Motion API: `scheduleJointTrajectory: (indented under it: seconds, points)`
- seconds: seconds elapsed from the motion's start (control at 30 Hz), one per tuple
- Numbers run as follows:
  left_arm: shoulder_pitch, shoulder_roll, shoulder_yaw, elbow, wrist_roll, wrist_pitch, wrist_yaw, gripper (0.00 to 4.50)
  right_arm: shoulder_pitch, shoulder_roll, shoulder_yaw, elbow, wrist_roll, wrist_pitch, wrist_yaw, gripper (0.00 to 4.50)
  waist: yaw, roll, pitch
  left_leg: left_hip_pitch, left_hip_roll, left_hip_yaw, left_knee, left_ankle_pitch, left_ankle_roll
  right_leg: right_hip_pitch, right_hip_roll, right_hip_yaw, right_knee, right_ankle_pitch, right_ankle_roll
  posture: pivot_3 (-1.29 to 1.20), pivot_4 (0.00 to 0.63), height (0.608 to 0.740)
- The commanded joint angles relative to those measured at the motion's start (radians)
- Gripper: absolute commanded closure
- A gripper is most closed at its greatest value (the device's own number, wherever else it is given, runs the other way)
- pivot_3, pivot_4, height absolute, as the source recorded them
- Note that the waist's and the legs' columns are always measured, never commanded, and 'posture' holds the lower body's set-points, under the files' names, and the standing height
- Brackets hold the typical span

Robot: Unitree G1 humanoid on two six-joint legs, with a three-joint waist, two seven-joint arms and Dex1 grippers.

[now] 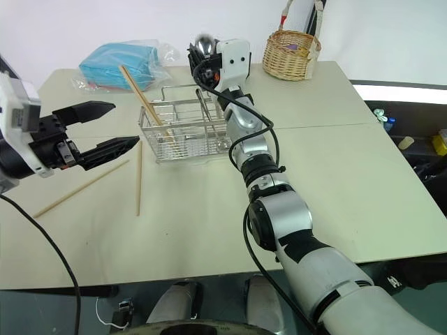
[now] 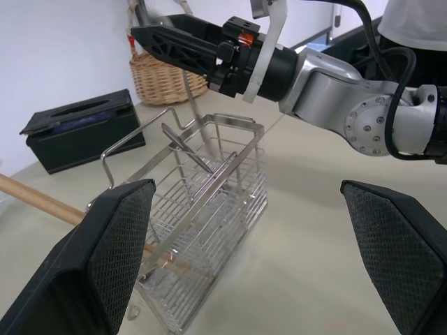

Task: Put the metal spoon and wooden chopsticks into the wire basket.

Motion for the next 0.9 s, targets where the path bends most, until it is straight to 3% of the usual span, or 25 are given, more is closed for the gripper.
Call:
scheduleJointTrajectory:
  seconds: [0.03, 0.3, 0.47, 0.6, 0.77, 0.9]
  points:
    - [-0.016, 0.017, 0.036, -0.008, -0.005, -0.009, 0.006, 0.00, -0.026, -0.009, -0.004, -0.054, 0.000, -0.016, -0.002, 0.07, 0.000, 0.000, 0.000, 0.000, 0.000, 0.000, 0.000, 0.000, 0.000, 0.000, 0.000, 0.000, 0.000, 0.000, 0.000, 0.00, 0.150, 0.661]
    - [-0.053, -0.004, -0.014, 0.030, 0.029, -0.040, 0.001, 0.00, 0.020, -0.054, 0.002, -0.189, 0.005, 0.047, 0.011, 0.07, 0.004, 0.000, 0.000, 0.000, 0.000, 0.000, 0.000, 0.000, 0.000, 0.000, 0.000, 0.000, 0.000, 0.000, 0.000, 0.00, 0.150, 0.661]
    - [-0.049, -0.030, -0.027, 0.081, 0.071, -0.059, 0.009, 0.00, 0.084, -0.131, 0.006, -0.484, 0.082, 0.280, 0.093, 0.07, 0.004, 0.000, 0.000, 0.000, 0.000, 0.000, 0.000, 0.000, 0.000, 0.001, 0.000, 0.000, 0.000, 0.000, 0.000, 0.00, 0.150, 0.661]
    - [-0.024, -0.015, -0.014, 0.137, 0.125, -0.087, -0.032, 0.00, 0.178, -0.300, 0.012, -0.860, 0.245, 0.637, 0.251, 0.07, 0.008, 0.000, 0.000, -0.001, 0.000, 0.000, 0.000, 0.000, 0.000, 0.002, 0.000, 0.000, 0.000, 0.000, 0.000, 0.00, 0.150, 0.661]
    - [0.001, 0.038, -0.019, 0.277, 0.225, -0.145, -0.131, 0.00, 0.280, -0.524, -0.026, -1.127, 0.411, 0.971, 0.346, 0.07, 0.007, -0.001, -0.001, -0.001, 0.000, 0.000, 0.000, 0.000, 0.000, 0.004, -0.001, 0.000, -0.002, 0.000, 0.000, 0.00, 0.150, 0.661]
    - [0.017, 0.094, -0.057, 0.410, 0.322, -0.220, -0.238, 0.00, 0.420, -0.688, -0.039, -1.294, 0.515, 1.115, 0.467, 0.07, 0.008, -0.001, -0.001, 0.000, 0.002, 0.001, -0.001, 0.000, 0.000, 0.005, -0.001, -0.001, -0.008, -0.002, -0.002, 0.00, 0.150, 0.661]
